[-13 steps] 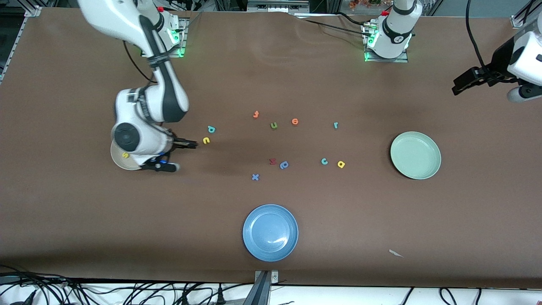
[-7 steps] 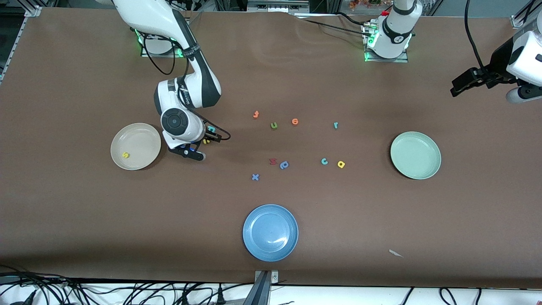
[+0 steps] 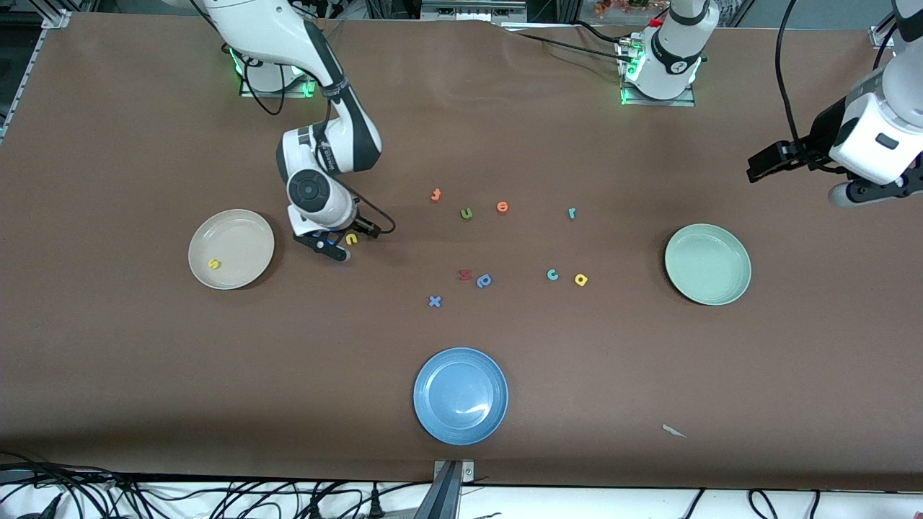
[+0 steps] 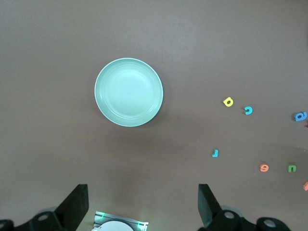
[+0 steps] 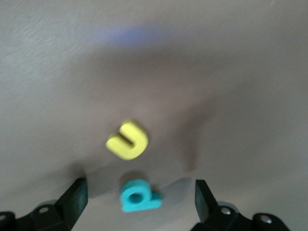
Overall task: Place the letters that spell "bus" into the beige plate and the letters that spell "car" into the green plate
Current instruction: 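Move the right gripper to the teal p while the left gripper reaches letters, then grasp the teal p with the right gripper while the left gripper grasps teal j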
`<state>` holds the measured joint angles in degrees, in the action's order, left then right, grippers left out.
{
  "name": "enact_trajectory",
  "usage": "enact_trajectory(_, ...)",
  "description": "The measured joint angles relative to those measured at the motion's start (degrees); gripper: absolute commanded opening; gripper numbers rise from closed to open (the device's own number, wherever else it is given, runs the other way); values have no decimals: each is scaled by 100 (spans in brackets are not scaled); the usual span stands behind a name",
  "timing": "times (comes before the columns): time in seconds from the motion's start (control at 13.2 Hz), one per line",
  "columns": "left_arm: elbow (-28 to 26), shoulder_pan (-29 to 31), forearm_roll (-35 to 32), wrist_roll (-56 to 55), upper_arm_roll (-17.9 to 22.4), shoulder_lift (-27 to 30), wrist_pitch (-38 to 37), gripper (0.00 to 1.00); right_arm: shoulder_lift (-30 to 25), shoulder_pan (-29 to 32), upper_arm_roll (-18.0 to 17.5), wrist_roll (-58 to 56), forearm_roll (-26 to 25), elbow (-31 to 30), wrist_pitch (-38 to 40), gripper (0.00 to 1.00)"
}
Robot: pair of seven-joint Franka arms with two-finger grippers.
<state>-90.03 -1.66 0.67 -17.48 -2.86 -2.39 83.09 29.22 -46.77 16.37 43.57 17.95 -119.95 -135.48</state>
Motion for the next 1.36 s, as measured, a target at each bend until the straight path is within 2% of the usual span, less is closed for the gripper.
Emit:
enact_trajectory(0.23, 18, -5, 0, 0, -13, -66, -61, 100, -37, 4, -48, 116, 3, -87, -133, 92)
enact_trajectory(0.76, -51, -134, 7, 4, -46, -465, -82, 100, -357, 7, -46, 134, 88, -670, -641, 92)
enact_trajectory(1.06, -735, -609, 128, -7, -304, -406, 834, 100, -400, 6, -108, 185, 151, -863, -1065, 88)
enact_trajectory(1.36, -1410, -628, 172, 459, -646, -328, 1467, 100, -437, 6, -171, 327, 158, -900, -1164, 73)
